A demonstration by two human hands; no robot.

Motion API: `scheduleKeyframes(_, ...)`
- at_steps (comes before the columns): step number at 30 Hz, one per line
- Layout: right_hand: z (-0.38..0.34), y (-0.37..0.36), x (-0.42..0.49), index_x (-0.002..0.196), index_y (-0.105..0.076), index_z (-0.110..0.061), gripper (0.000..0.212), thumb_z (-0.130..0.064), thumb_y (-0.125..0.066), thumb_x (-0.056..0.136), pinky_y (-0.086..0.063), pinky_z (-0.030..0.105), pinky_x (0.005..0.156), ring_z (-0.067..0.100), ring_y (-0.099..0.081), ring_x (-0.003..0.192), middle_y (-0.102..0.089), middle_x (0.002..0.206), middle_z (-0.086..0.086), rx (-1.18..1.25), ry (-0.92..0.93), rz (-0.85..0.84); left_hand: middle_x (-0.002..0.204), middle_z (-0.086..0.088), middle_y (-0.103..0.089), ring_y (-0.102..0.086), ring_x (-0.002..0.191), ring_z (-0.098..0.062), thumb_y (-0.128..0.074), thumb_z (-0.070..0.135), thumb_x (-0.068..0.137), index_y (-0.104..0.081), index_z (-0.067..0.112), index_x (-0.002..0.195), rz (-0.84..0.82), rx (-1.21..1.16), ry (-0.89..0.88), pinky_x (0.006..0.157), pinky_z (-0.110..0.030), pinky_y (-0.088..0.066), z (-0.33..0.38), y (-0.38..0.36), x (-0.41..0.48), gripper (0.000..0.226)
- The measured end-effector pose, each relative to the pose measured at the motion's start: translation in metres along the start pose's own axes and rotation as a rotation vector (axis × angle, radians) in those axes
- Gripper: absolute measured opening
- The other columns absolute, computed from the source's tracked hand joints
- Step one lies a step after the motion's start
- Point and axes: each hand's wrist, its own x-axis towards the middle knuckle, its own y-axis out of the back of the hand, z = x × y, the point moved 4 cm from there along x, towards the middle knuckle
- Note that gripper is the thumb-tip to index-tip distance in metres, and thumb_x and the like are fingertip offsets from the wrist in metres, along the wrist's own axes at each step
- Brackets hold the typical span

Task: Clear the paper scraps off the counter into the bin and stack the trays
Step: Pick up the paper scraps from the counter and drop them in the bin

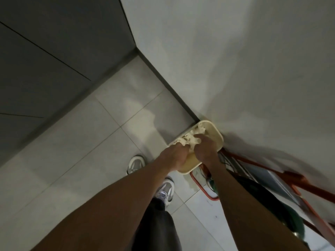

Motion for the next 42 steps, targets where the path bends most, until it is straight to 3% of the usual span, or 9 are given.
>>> scheduleKeyframes(5, -0.054, 0.067, -0.099, 0.129, -0.069, -0.018, 0.036, -0.003, -0.057, 0.098, -0.036, 0.016, 0.090, 0.027, -0.063, 0.116, -0.069, 0.130, 0.012, 0.210, 0.020, 0.150, 0.124, -0.010, -0.063, -0.068, 0.103, -0.034, -0.055, 0.014, 0.099, -0.045, 0.027, 0.144, 0.123, -0.004, -0.023, 0.074, -0.040, -0.054, 0.010, 0.102, -0.107, 0.048)
scheduleKeyframes(10, -0.136, 0.141, -0.220, 0.120, -0.070, -0.025, 0.030, -0.008, -0.063, 0.097, -0.052, 0.037, 0.099, 0.025, -0.065, 0.110, -0.071, 0.118, 0.001, 0.265, 0.234, 0.330, 0.146, -0.005, -0.052, -0.064, 0.114, -0.025, -0.055, 0.013, 0.099, -0.035, 0.031, 0.154, 0.379, -0.002, -0.010, 0.088, -0.038, -0.058, -0.007, 0.208, -0.244, 0.062)
scheduleKeyframes(15, -0.235, 0.204, -0.330, 0.125, -0.069, -0.029, 0.032, -0.012, -0.065, 0.098, -0.050, 0.031, 0.101, 0.007, -0.061, 0.110, -0.066, 0.120, -0.016, 0.312, 0.416, 0.443, 0.156, -0.002, -0.046, -0.043, 0.144, -0.021, -0.052, 0.022, 0.103, -0.037, 0.027, 0.157, 0.713, -0.085, 0.039, 0.113, -0.040, -0.046, -0.035, 0.308, -0.386, 0.056)
scheduleKeyframes(20, -0.355, 0.255, -0.421, 0.129, -0.068, -0.030, 0.031, -0.018, -0.067, 0.100, -0.042, 0.022, 0.106, -0.003, -0.056, 0.121, -0.065, 0.135, -0.013, 0.314, 0.630, 0.487, 0.150, 0.003, -0.050, -0.047, 0.139, -0.017, -0.050, 0.027, 0.106, -0.044, 0.027, 0.151, 0.945, -0.239, 0.081, 0.115, -0.035, -0.041, -0.064, 0.390, -0.519, 0.046)
scheduleKeyframes(26, -0.495, 0.284, -0.493, 0.125, -0.072, -0.022, 0.025, -0.017, -0.068, 0.101, -0.030, -0.005, 0.099, -0.017, -0.053, 0.113, -0.068, 0.131, -0.010, 0.315, 0.813, 0.496, 0.142, 0.007, -0.058, -0.058, 0.125, -0.014, -0.056, 0.029, 0.104, -0.053, 0.030, 0.143, 1.168, -0.389, 0.145, 0.109, -0.031, -0.046, -0.102, 0.447, -0.636, 0.039)
scheduleKeyframes(29, -0.554, 0.285, -0.506, 0.126, -0.071, -0.023, 0.026, -0.019, -0.068, 0.101, -0.042, 0.015, 0.110, 0.000, -0.058, 0.121, -0.068, 0.134, -0.008, 0.260, 0.912, 0.489, 0.135, 0.005, -0.064, -0.065, 0.101, -0.015, -0.060, 0.025, 0.102, -0.060, 0.026, 0.136, 1.246, -0.424, 0.220, 0.102, -0.020, -0.042, -0.127, 0.462, -0.671, 0.034)
scheduleKeyframes(31, -0.590, 0.282, -0.507, 0.128, -0.068, -0.027, 0.030, -0.019, -0.068, 0.100, -0.046, 0.030, 0.112, 0.004, -0.058, 0.127, -0.065, 0.137, -0.012, 0.232, 0.961, 0.434, 0.129, 0.004, -0.068, -0.067, 0.105, -0.015, -0.064, 0.021, 0.100, -0.064, 0.023, 0.131, 1.286, -0.456, 0.252, 0.098, -0.013, -0.039, -0.145, 0.471, -0.685, 0.031)
scheduleKeyframes(38, -0.715, 0.280, -0.467, 0.145, -0.053, -0.028, 0.056, -0.032, -0.077, 0.094, -0.047, 0.031, 0.109, 0.008, -0.053, 0.128, -0.052, 0.144, -0.011, 0.087, 1.125, 0.239, 0.128, 0.006, -0.070, -0.067, 0.114, -0.015, -0.065, 0.018, 0.098, -0.067, 0.020, 0.127, 1.318, -0.511, 0.324, 0.099, -0.026, -0.048, -0.211, 0.525, -0.678, 0.029)
scheduleKeyframes(42, -0.792, 0.288, -0.411, 0.151, -0.038, -0.037, 0.079, -0.049, -0.081, 0.085, -0.053, 0.047, 0.107, 0.017, -0.053, 0.133, -0.039, 0.154, -0.013, -0.048, 1.052, 0.180, 0.125, 0.005, -0.069, -0.066, 0.113, -0.013, -0.066, 0.019, 0.099, -0.067, 0.020, 0.127, 1.288, -0.503, 0.300, 0.099, -0.032, -0.053, -0.246, 0.585, -0.643, 0.028)
